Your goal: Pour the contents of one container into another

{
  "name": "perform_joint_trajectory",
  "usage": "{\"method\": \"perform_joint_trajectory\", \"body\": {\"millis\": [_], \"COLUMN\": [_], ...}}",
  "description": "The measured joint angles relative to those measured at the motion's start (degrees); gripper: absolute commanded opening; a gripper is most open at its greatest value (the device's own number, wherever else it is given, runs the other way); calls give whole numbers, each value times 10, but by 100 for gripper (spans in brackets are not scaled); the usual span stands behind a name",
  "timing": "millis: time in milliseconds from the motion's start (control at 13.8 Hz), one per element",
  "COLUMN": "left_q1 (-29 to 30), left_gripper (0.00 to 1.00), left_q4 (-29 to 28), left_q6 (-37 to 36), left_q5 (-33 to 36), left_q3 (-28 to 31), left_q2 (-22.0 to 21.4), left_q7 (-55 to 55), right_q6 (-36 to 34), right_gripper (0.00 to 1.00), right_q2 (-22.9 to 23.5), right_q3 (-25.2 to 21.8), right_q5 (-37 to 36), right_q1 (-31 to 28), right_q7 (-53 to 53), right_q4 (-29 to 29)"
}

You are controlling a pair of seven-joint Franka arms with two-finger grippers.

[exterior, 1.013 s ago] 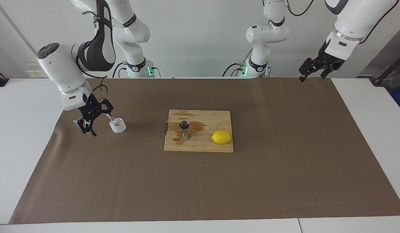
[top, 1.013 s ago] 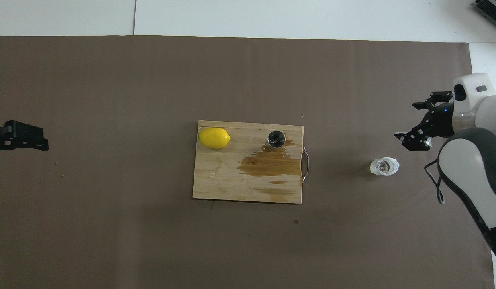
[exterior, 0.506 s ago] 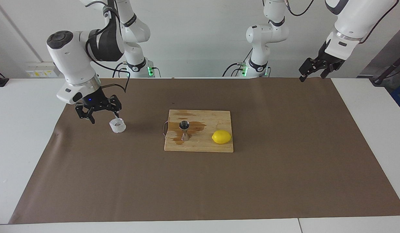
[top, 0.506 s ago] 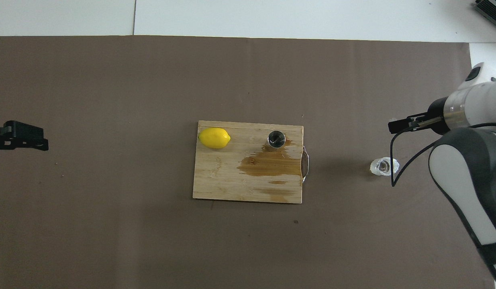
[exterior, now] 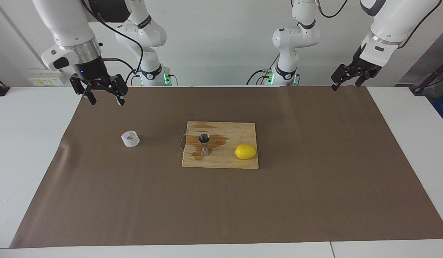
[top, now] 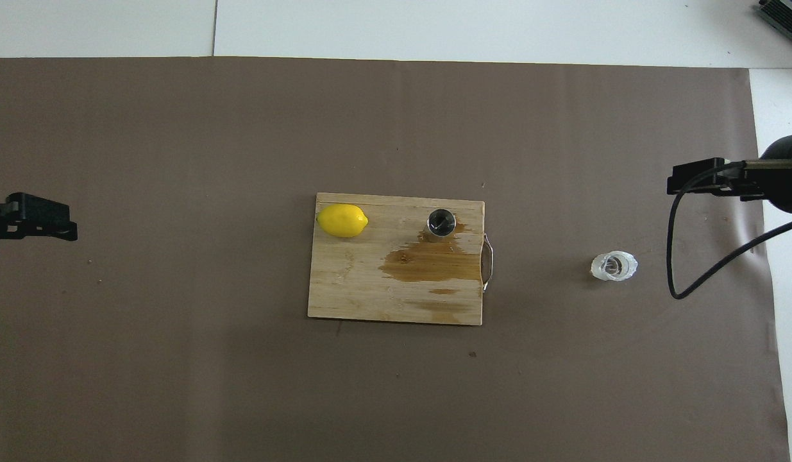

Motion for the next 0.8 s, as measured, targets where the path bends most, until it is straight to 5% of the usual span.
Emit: {"method": "perform_joint_trajectory", "body": {"millis": [796], "left_q1": [-4], "left_gripper": [100], "left_q4": [0], "left_q6": [-1], "left_q5": [0], "left_q3": [-5], "left_q2": [0], "left_q7": [77], "right_q6": [-53], "right_gripper": [100], "right_q2": [4], "right_q3": [3], "right_q5": [0], "right_q1": [0], "right_q7": [18], "right_q4": [-1]}}
